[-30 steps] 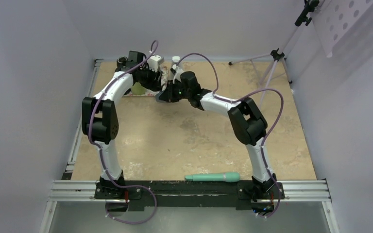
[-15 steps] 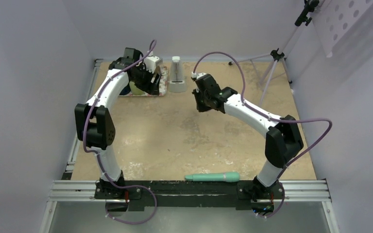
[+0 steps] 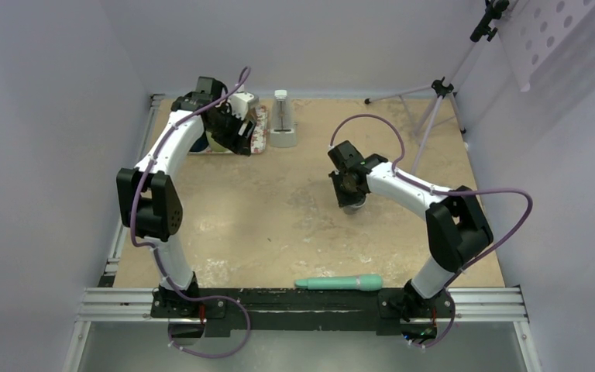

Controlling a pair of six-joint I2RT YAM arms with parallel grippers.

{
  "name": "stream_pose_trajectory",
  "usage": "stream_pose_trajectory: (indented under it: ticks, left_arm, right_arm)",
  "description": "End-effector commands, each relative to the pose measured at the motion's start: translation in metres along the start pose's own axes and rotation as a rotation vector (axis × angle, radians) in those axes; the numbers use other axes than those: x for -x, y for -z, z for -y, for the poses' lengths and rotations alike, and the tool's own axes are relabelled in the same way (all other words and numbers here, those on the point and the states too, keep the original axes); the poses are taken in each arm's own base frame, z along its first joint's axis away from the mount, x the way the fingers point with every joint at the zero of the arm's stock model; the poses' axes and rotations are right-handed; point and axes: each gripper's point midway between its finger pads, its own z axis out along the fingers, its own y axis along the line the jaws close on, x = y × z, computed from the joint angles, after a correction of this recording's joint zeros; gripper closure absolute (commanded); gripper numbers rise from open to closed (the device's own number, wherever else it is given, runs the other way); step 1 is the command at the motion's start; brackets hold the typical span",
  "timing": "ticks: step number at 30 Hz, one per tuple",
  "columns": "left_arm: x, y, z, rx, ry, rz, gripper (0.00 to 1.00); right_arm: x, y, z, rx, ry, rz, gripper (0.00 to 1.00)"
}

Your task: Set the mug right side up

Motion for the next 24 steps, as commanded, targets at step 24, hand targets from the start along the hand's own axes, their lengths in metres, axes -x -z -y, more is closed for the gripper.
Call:
stream_pose_trajectory:
  ticks: [24]
  left_arm:
    - [0.131, -0.049, -0.096, 0.329, 0.222, 0.335, 0.27]
  right_arm:
    - [0.079, 0.073, 0.007, -0.042, -0.081, 0.308, 0.42]
